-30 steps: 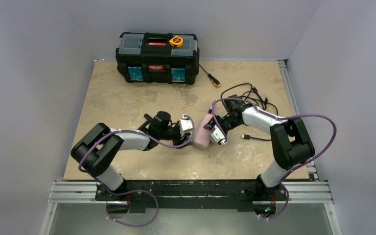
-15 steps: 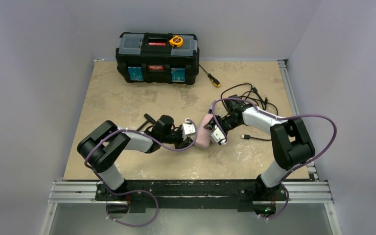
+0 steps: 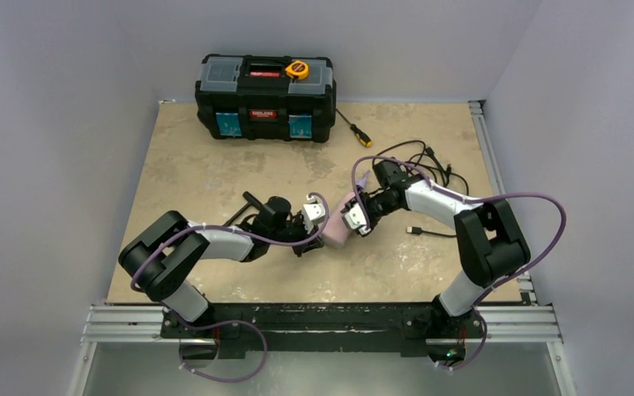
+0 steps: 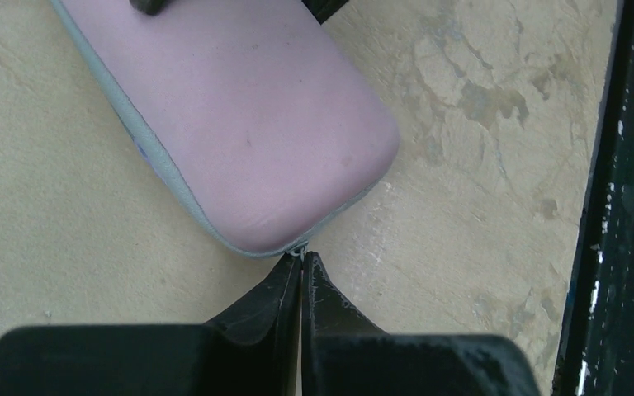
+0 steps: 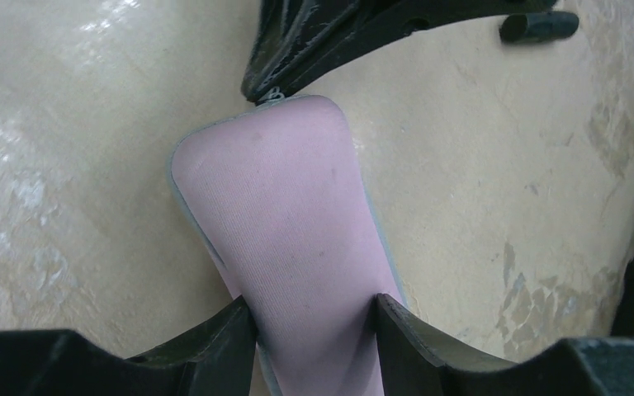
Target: Open the umbrella
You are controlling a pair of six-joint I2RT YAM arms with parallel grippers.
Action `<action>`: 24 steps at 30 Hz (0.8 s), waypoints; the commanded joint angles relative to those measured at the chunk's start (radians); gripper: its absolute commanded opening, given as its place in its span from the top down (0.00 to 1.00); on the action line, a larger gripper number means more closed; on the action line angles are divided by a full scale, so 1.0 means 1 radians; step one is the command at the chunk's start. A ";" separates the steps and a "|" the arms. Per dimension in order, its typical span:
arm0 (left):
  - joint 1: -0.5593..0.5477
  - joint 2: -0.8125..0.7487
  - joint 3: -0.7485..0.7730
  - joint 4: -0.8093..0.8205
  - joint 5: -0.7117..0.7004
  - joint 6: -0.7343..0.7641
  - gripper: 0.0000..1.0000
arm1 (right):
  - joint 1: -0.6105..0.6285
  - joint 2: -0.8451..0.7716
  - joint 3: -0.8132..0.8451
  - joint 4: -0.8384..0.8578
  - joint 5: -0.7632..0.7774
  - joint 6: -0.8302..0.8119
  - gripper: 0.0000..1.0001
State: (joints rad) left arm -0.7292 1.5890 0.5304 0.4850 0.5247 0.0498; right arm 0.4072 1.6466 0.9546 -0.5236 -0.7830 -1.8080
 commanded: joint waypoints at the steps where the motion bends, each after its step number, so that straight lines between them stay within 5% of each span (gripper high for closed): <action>1: -0.016 -0.012 0.015 0.045 -0.090 -0.193 1.00 | 0.027 0.004 0.037 0.134 0.143 0.446 0.88; 6: 0.052 0.032 0.069 0.033 -0.172 -0.337 1.00 | 0.048 0.023 0.081 0.233 0.240 0.783 0.93; 19: 0.130 0.078 0.162 0.020 -0.180 -0.351 1.00 | 0.135 0.134 0.235 0.250 0.413 1.472 1.00; 22: 0.155 0.089 0.182 0.006 -0.175 -0.366 1.00 | 0.155 0.129 0.243 0.221 0.357 1.523 0.93; 24: 0.176 0.091 0.191 -0.017 -0.179 -0.362 1.00 | 0.154 0.125 0.248 0.175 0.276 1.500 0.70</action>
State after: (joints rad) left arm -0.5621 1.6577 0.6773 0.4683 0.2935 -0.2729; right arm 0.5232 1.7626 1.1679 -0.2943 -0.3630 -0.4717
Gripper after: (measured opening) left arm 0.006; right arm 0.469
